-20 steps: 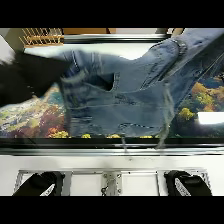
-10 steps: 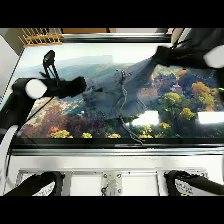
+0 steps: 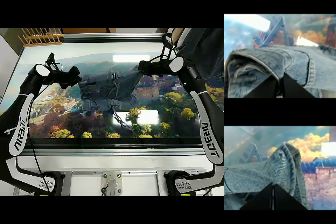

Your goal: Fold the clothes and pants, and hang the long-sleeved shirts on hangers.

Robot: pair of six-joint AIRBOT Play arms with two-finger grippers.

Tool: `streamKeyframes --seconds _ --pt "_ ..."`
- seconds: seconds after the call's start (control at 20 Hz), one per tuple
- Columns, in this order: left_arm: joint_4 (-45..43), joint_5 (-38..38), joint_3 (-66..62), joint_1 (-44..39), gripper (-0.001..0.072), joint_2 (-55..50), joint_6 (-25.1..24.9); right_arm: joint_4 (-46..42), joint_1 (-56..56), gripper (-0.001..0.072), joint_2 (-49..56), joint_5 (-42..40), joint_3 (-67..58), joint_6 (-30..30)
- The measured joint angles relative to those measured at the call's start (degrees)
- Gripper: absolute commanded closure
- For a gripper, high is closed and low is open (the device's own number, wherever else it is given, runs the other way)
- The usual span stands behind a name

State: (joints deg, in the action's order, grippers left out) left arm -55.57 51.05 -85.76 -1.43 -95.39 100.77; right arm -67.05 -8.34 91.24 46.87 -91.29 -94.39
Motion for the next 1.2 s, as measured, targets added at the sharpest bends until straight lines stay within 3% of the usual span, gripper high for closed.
streamKeyframes --seconds 0.3,0.65,0.7,0.75,0.8,0.85,0.9,1.2 --pt "0.8 2.1 11.7 0.2 0.0686 2.2 -4.2 -10.7 -4.7 0.0701 -1.5 6.6 6.4 0.0" --pt "1.0 2.1 20.4 -0.6 0.0686 3.1 -7.9 -13.6 -9.0 0.0695 -3.2 10.2 15.1 0.0" --pt "1.0 2.2 20.6 -0.6 0.0685 3.1 -8.2 -13.6 -9.2 0.0659 -3.3 10.9 15.5 0.0" --pt "1.1 2.3 20.8 -0.6 0.0672 3.1 -8.3 -13.6 -9.3 0.0418 -3.5 11.7 15.8 0.0" --pt "1.1 2.3 21.0 -0.6 0.0484 3.1 -8.4 -13.6 -9.4 0.0095 -3.9 12.5 16.0 -0.2" --pt "1.0 2.6 21.1 -0.6 0.0252 3.4 -8.6 -13.3 -9.3 0.0005 -4.7 12.9 16.0 -0.2" --pt "1.0 2.8 21.1 -0.5 0.0170 4.1 -8.9 -13.1 -9.1 0.0004 -5.8 13.3 16.0 -0.2" --pt "1.1 2.6 21.3 0.4 0.0170 11.5 -10.9 -10.2 -2.7 0.0004 -12.5 14.8 15.0 0.1"
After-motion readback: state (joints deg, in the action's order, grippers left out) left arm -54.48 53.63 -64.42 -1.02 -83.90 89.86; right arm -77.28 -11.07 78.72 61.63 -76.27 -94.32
